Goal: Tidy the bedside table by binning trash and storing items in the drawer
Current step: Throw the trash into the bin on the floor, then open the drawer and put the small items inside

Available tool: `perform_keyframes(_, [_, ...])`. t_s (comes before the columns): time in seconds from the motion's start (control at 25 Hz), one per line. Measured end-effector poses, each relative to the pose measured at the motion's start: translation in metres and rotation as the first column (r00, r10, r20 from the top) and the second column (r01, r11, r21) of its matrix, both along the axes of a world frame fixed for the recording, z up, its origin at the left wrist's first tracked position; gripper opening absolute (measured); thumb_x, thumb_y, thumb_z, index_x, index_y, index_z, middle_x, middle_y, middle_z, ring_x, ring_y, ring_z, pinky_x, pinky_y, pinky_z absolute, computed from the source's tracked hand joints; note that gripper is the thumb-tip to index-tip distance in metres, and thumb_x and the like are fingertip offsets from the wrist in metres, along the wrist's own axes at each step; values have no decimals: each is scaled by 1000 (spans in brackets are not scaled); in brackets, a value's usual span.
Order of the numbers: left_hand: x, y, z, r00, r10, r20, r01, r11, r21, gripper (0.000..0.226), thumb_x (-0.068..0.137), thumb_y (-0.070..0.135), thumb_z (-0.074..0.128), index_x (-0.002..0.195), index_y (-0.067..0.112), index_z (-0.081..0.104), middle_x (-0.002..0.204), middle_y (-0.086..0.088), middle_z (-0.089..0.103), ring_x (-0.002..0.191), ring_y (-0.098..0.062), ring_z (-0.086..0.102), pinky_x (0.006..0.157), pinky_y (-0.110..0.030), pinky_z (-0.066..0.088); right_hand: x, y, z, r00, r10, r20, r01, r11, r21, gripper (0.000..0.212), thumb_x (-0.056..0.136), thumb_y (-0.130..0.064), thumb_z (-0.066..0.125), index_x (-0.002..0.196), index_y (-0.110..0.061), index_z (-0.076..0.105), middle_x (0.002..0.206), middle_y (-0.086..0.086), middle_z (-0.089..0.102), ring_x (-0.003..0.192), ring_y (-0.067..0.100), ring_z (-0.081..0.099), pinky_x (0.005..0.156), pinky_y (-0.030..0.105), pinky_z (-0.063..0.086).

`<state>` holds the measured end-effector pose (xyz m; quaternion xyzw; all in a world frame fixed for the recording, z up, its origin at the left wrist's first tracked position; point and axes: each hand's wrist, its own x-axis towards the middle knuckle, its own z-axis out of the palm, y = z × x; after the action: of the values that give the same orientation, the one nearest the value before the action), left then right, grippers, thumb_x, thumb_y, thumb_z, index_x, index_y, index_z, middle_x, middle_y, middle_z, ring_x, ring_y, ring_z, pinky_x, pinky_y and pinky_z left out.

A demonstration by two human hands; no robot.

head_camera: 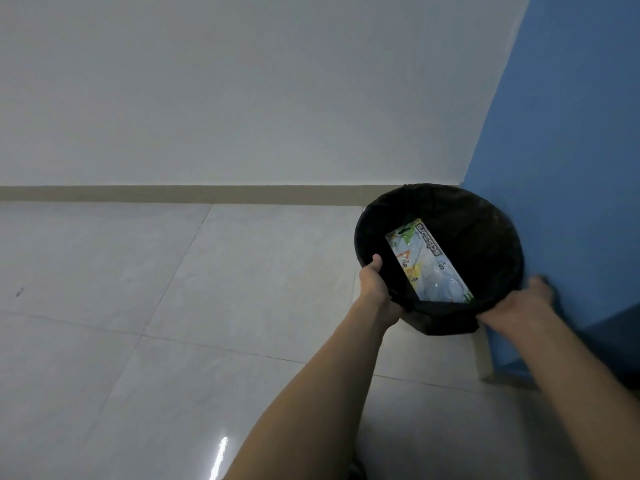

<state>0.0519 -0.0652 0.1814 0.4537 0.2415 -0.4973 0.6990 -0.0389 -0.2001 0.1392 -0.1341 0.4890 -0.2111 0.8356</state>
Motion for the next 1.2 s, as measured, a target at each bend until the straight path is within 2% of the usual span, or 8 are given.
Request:
perform_keyframes(0.16, [13, -7, -14, 993, -58, -99, 52, 997, -60, 57, 97, 53, 22, 93, 8, 58, 105, -16, 59, 128, -39, 42, 109, -56, 25, 19, -19, -10, 965, 123, -232, -120, 992, 25, 63, 83, -63, 23, 128, -29, 52, 132, 4, 54, 103, 31, 54, 85, 56, 40])
perform_keyframes(0.28, [19, -14, -18, 996, 54, -64, -67, 976, -209, 52, 99, 46, 23, 90, 9, 58, 99, -13, 59, 125, -38, 44, 109, -53, 27, 30, -17, -5, 994, 81, -70, -82, 997, -11, 58, 90, -56, 23, 130, -25, 50, 129, 6, 54, 97, 31, 56, 76, 44, 48])
perform_keyframes(0.4, [23, -22, -16, 989, 146, 18, -140, 971, -191, 29, 98, 30, 33, 85, 12, 52, 109, -10, 52, 121, -35, 43, 112, -52, 27, 36, -12, -9, 999, 12, 41, -10, 998, -61, 65, 92, -56, 20, 142, -17, 34, 147, 9, 38, 132, 28, 39, 107, 44, 31])
perform_keyframes(0.52, [27, -18, -8, 992, 91, 91, -73, 981, -178, 17, 94, 26, 37, 93, 17, 51, 121, -10, 49, 132, -37, 39, 112, -52, 28, 32, -6, -15, 996, 26, 80, -21, 998, -55, 71, 91, -61, 21, 145, -15, 27, 152, 12, 30, 140, 29, 27, 113, 43, 22])
perform_keyframes(0.68, [19, -5, 13, 916, -252, 313, 203, 962, 181, 36, 90, 16, 44, 124, 9, 50, 128, -12, 47, 122, -31, 43, 97, -44, 39, 4, 11, 16, 991, 132, 5, -131, 982, -134, 59, 94, -49, 30, 140, -12, 36, 148, 14, 36, 130, 31, 39, 102, 44, 35])
perform_keyframes(0.84, [-36, 3, 47, 771, -456, 445, 281, 870, 405, 29, 85, 4, 48, 113, 8, 53, 118, -19, 57, 95, -26, 51, 72, -35, 46, -65, 41, 81, 937, 174, -304, -296, 857, -421, 28, 93, -21, 47, 117, -9, 56, 131, 16, 55, 98, 22, 53, 72, 28, 42])
perform_keyframes(1.04, [-165, -4, 97, 587, -637, 500, 572, 763, 300, 24, 81, 10, 56, 105, 15, 56, 108, -13, 58, 95, -21, 54, 76, -34, 46, -217, 68, 165, 874, -196, -445, -282, 541, -792, 21, 89, -9, 54, 109, -13, 62, 113, 6, 63, 105, 20, 58, 78, 11, 45])
perform_keyframes(1.2, [-277, -31, 117, 471, -756, 455, 754, 613, 238, 26, 91, 10, 49, 116, 14, 53, 119, -11, 57, 103, -21, 54, 79, -35, 45, -354, 94, 191, 627, -443, -641, -501, 400, -767, 37, 85, -12, 57, 121, -7, 55, 125, 16, 58, 116, 32, 52, 97, 37, 39])
